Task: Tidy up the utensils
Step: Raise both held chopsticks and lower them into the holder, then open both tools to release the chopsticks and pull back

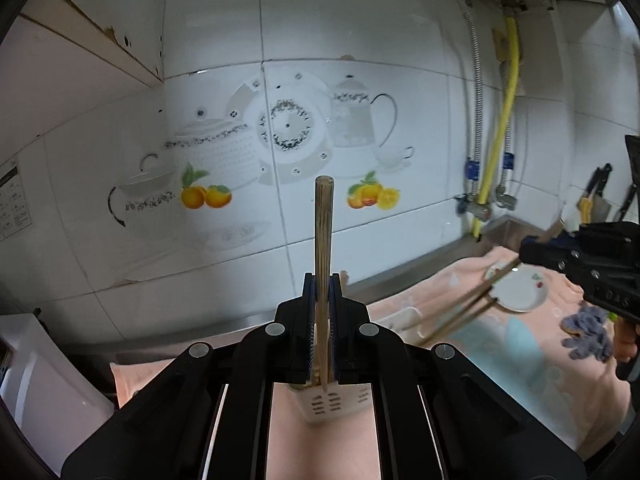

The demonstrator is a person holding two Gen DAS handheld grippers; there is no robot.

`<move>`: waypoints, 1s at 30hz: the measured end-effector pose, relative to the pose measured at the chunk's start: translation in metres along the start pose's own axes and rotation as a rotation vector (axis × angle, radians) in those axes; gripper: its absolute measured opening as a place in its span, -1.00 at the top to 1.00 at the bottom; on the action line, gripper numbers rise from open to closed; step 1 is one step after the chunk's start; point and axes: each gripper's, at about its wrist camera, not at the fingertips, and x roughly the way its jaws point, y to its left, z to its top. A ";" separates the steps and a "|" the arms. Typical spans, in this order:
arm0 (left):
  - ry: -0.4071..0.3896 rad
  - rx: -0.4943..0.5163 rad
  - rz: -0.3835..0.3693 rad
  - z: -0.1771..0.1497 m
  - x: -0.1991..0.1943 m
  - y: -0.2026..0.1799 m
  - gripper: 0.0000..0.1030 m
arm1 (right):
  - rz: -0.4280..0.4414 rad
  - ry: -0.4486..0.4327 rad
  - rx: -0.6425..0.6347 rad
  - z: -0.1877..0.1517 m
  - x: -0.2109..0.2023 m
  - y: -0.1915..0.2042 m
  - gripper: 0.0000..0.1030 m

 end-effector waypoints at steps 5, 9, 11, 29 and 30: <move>0.028 -0.057 -0.002 -0.005 0.019 0.015 0.89 | 0.006 0.036 0.001 -0.009 0.017 -0.001 0.86; 0.007 -0.051 -0.007 0.003 0.013 0.016 0.90 | 0.007 0.065 -0.005 -0.014 0.026 -0.001 0.86; -0.016 -0.036 -0.004 0.011 0.007 0.014 0.90 | 0.009 0.078 -0.008 -0.016 0.030 0.000 0.86; 0.073 -0.090 -0.016 -0.010 0.049 0.026 0.89 | -0.001 0.087 -0.002 -0.026 0.043 -0.001 0.65; 0.082 -0.095 -0.021 -0.012 0.051 0.027 0.89 | -0.010 0.075 -0.002 -0.026 0.040 -0.001 0.56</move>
